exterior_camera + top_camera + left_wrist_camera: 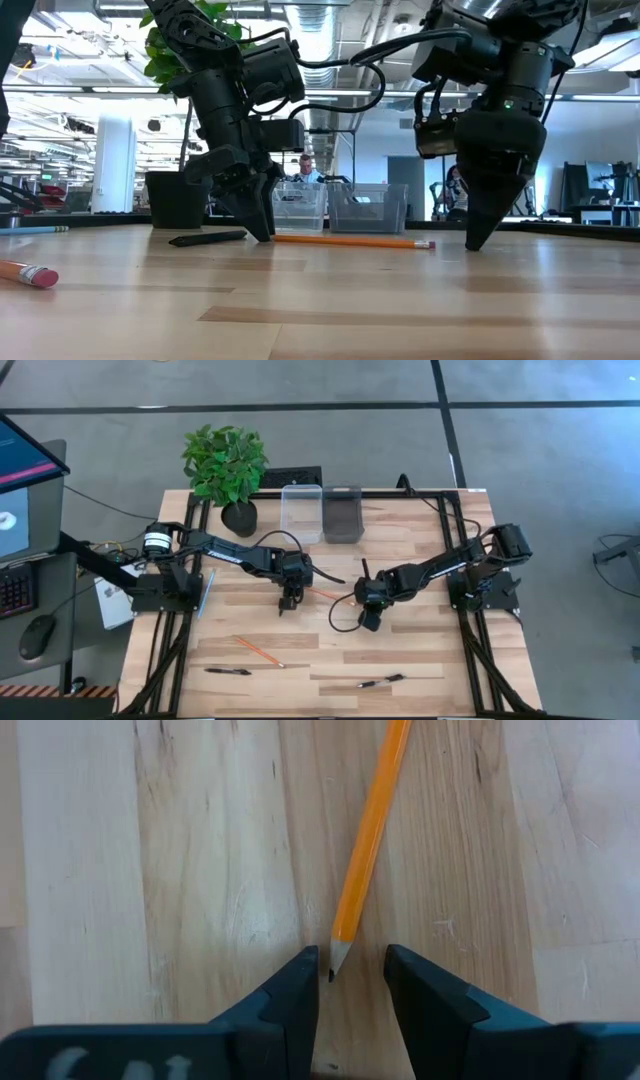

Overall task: Sort pens & pencils
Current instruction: Put the top orange pencil into the transparent bin

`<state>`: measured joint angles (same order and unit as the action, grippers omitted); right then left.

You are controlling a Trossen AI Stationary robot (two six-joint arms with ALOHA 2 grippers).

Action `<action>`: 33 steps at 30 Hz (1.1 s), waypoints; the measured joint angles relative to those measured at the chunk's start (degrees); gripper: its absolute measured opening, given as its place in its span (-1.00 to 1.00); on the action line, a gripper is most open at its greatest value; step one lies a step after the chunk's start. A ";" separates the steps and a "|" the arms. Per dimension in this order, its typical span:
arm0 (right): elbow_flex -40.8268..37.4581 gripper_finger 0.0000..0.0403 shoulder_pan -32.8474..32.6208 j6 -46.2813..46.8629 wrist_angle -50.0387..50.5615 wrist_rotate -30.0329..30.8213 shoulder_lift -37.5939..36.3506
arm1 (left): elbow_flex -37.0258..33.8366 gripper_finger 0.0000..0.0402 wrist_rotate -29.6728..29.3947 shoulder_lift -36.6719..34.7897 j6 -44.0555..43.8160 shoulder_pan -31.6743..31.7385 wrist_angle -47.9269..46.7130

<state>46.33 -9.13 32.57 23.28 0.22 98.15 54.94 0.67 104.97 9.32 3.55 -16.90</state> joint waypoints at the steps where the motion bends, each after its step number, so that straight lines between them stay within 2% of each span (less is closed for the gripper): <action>1: -0.05 -0.59 0.00 -0.01 -0.23 0.05 0.00 | 0.00 -0.44 0.00 0.00 -0.02 0.00 0.02; 11: 0.17 -0.56 -0.36 -2.18 0.39 0.26 -0.59 | 0.00 -0.44 0.00 0.00 -0.06 0.00 -0.07; 20: -0.20 -0.23 0.22 -2.55 0.62 -0.54 -3.15 | 0.00 -0.44 0.00 0.00 -0.09 0.00 -0.09; 24: -0.26 -0.15 0.16 -2.55 -0.85 -0.54 -3.17 | 0.00 -0.44 0.02 0.00 0.38 0.00 -0.11; 30: 0.23 -0.12 0.84 -2.88 -1.71 0.03 -3.15 | 0.02 -0.44 0.02 0.00 0.57 0.00 -0.29; 33: 2.55 -0.14 1.76 -5.97 0.88 0.08 -3.15 | 0.02 -0.44 0.02 0.00 0.60 0.00 -0.30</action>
<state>48.88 -7.37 26.59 24.16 0.31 95.00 54.96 0.69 104.97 9.92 3.55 -17.20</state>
